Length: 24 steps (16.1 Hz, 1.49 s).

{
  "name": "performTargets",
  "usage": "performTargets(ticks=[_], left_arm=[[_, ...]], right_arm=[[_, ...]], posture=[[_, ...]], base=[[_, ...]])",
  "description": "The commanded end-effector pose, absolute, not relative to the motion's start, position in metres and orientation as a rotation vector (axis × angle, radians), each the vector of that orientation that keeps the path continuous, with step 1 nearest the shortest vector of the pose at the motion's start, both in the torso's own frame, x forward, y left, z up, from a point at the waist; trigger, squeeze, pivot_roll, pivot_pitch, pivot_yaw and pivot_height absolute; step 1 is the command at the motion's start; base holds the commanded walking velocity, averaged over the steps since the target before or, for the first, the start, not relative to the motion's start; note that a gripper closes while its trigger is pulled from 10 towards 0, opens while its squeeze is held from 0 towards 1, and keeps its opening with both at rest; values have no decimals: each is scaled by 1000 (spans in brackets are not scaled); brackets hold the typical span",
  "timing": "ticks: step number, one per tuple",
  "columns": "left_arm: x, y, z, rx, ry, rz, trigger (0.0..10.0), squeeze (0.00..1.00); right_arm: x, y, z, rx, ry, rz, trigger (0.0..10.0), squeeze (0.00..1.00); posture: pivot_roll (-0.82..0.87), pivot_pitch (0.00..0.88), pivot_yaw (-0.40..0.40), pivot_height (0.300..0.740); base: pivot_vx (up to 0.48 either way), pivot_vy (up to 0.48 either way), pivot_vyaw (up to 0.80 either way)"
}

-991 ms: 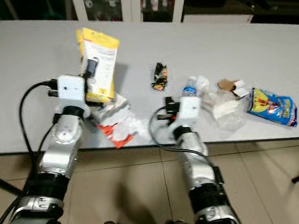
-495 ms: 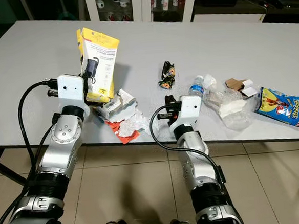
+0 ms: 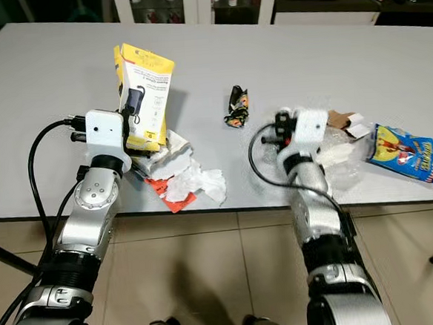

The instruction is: Picking trash to rubbish bin

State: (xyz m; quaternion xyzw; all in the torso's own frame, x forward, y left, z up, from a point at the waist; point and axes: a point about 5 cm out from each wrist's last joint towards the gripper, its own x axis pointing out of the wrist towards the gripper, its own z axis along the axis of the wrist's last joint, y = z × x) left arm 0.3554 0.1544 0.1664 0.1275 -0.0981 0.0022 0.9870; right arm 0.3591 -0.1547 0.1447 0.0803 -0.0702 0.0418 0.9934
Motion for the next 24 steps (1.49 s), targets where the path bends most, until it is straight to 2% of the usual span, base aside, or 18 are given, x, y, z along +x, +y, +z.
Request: performTargets(ticks=[1, 7, 13, 17, 18, 24], left_arm=[[353, 152, 168, 261, -205, 2, 10000, 0], [354, 152, 168, 263, -204, 13, 10000, 0], [354, 152, 169, 281, -206, 2, 10000, 0], [354, 152, 169, 287, -204, -4, 10000, 0], [354, 153, 170, 288, -203, -5, 10000, 0], [354, 153, 170, 297, -202, -9, 10000, 0]], right_arm=[[360, -157, 143, 163, -125, 78, 10000, 1000], [376, -157, 139, 157, 2, 87, 10000, 1000], [384, -161, 142, 145, 25, 66, 10000, 1000], [387, -172, 141, 109, 68, 2, 10000, 1000], [389, -178, 140, 87, 86, -29, 10000, 0], [385, -200, 127, 83, 189, -141, 10000, 0]], posture=[[-10, 118, -83, 740], [-6, 104, -97, 740], [3, 105, -82, 740], [12, 105, -75, 740], [14, 105, -76, 740], [25, 100, -78, 740]], base=[[0, 0, 0], [0, 0, 0], [0, 0, 0], [0, 0, 0], [0, 0, 0], [0, 0, 0]])
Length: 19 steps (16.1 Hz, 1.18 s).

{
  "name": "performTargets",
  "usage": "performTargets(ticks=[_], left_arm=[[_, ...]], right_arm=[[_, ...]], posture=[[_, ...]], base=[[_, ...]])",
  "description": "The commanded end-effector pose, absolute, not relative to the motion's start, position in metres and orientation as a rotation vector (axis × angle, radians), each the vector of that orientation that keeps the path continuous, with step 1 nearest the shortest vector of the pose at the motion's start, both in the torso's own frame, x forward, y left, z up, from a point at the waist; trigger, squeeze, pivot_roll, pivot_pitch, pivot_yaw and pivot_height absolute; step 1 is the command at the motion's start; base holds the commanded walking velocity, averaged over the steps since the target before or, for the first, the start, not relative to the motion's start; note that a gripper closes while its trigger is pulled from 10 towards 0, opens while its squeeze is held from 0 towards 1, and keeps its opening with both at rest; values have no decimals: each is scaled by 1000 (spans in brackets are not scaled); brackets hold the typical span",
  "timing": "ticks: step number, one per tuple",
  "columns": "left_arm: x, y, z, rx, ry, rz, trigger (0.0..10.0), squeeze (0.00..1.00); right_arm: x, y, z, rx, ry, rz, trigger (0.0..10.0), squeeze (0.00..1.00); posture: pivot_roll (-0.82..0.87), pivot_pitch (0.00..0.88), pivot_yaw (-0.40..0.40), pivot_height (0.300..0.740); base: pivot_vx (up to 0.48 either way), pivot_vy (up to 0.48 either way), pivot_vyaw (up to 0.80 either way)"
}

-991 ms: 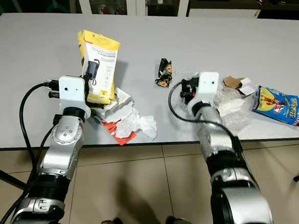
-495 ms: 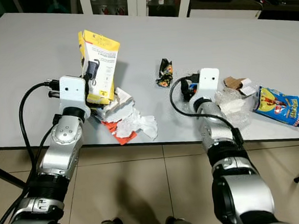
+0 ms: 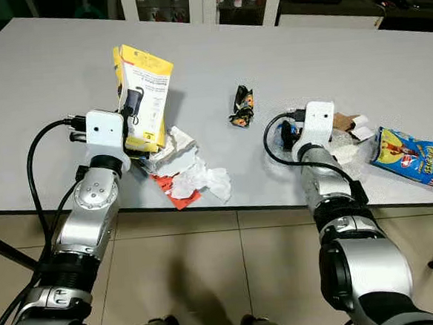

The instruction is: Picking trash to rubbish bin

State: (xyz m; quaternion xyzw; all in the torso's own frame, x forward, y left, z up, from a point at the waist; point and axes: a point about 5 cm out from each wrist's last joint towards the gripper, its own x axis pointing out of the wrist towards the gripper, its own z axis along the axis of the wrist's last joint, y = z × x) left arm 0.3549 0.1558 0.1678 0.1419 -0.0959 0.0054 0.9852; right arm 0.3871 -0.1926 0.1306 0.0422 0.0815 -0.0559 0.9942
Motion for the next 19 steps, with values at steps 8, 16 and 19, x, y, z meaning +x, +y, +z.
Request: performTargets(ticks=[8, 16, 19], left_arm=[[354, 151, 169, 313, -187, -37, 10000, 0], [355, 148, 168, 318, -175, -56, 10000, 0], [355, 149, 167, 318, -168, -53, 10000, 0]], right_arm=[[368, -190, 86, 187, 346, -116, 10000, 0], [367, -187, 83, 204, 359, -98, 0, 0], [368, -188, 84, 209, 352, -98, 0, 0]], posture=[[33, 90, -68, 740], [32, 94, -68, 740], [31, 96, -67, 740]], base=[[0, 0, 0], [0, 0, 0], [0, 0, 0]])
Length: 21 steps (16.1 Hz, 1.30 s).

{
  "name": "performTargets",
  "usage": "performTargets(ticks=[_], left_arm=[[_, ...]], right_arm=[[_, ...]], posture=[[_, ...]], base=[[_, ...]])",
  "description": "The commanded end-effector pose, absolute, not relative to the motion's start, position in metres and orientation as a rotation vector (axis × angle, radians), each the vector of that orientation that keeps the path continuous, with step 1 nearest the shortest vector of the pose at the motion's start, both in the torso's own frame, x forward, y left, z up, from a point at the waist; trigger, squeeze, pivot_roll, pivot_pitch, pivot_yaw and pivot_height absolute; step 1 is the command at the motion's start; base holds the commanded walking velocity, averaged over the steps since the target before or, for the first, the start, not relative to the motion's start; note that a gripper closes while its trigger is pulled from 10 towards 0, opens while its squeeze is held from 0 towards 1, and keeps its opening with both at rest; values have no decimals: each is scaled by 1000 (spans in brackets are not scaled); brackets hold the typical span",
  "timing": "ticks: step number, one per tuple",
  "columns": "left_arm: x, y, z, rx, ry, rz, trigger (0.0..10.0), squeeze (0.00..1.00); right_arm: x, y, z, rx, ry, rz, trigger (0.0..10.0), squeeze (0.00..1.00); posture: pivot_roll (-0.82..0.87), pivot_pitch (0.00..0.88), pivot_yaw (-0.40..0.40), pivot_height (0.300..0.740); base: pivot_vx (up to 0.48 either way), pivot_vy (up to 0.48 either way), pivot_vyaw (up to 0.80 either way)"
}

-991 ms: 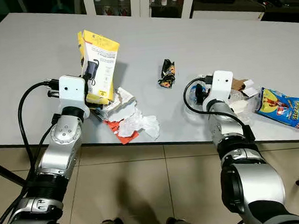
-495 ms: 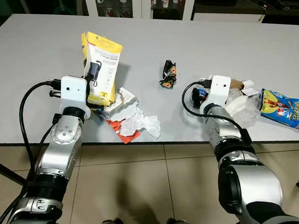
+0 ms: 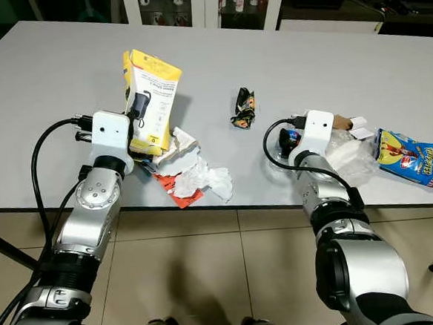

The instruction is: Picking trash to rubbish bin

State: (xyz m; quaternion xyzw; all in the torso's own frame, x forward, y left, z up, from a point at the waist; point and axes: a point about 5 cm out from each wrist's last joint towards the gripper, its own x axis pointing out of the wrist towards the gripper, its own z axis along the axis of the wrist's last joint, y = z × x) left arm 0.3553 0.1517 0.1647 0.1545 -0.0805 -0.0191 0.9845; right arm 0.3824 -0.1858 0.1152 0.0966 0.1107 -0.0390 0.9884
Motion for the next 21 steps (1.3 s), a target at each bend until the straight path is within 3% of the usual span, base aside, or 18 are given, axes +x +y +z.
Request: performTargets(ticks=[1, 8, 11, 13, 21], left_arm=[[355, 149, 167, 318, -168, -53, 10000, 0], [356, 149, 168, 328, -171, -49, 10000, 0], [356, 147, 168, 316, -175, -49, 10000, 0], [357, 145, 169, 310, -182, -54, 10000, 0], [357, 139, 175, 275, -221, -65, 10000, 0]], right_arm=[[368, -188, 85, 209, 351, -99, 0, 0], [372, -188, 93, 209, 304, -98, 0, 0], [382, -190, 119, 189, 173, -87, 0, 0], [387, -191, 134, 172, 102, -83, 10000, 0], [394, -185, 226, 195, -396, -25, 10000, 0]], posture=[[32, 96, -68, 740], [28, 102, -68, 740], [21, 97, -67, 740], [21, 96, -67, 740], [14, 90, -69, 740]], base=[[0, 0, 0], [0, 0, 0], [0, 0, 0], [0, 0, 0], [0, 0, 0]])
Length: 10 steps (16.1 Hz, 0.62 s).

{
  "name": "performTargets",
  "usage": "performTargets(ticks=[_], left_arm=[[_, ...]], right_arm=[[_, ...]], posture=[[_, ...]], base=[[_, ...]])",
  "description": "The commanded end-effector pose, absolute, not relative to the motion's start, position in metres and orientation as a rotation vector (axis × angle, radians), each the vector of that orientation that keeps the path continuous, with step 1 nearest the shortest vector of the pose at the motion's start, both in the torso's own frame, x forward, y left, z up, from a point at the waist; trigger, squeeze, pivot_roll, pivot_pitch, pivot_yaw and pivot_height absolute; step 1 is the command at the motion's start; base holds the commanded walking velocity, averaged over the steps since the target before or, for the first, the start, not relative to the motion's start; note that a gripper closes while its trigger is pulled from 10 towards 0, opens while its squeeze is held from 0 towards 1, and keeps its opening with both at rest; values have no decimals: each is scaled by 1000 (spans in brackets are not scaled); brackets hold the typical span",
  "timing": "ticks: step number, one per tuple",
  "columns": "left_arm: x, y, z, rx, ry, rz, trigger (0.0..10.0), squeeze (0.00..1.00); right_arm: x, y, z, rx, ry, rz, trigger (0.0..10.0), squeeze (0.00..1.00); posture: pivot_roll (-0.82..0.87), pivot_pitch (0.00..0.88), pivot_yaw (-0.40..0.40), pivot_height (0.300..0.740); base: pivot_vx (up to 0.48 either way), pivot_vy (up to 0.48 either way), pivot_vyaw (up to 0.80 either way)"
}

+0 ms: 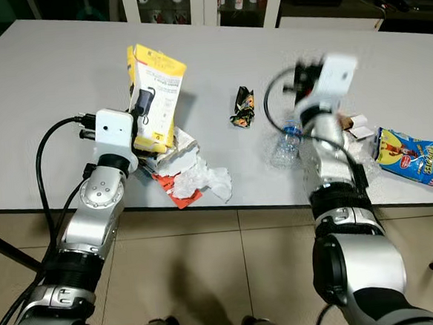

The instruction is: Picking trash to rubbish bin

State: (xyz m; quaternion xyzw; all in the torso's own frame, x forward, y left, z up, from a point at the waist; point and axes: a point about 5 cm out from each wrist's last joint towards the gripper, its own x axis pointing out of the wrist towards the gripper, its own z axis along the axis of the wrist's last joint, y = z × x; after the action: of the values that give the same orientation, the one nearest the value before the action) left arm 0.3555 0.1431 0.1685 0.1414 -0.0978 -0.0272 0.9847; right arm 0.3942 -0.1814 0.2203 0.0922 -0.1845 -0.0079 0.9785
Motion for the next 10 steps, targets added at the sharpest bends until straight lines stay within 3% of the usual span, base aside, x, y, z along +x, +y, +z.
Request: performTargets(ticks=[1, 4, 10], left_arm=[[357, 138, 175, 270, -227, -66, 10000, 0], [357, 135, 176, 260, -241, -69, 10000, 0], [356, 133, 179, 247, -261, -67, 10000, 0]], right_arm=[[392, -183, 237, 198, -461, -20, 10000, 0], [383, -171, 263, 229, -616, 45, 10000, 0], [376, -167, 284, 390, -694, 107, 10000, 0]], posture=[[13, 89, -68, 740], [12, 90, -71, 740], [13, 88, -75, 740]], base=[[0, 0, 0], [0, 0, 0], [0, 0, 0]])
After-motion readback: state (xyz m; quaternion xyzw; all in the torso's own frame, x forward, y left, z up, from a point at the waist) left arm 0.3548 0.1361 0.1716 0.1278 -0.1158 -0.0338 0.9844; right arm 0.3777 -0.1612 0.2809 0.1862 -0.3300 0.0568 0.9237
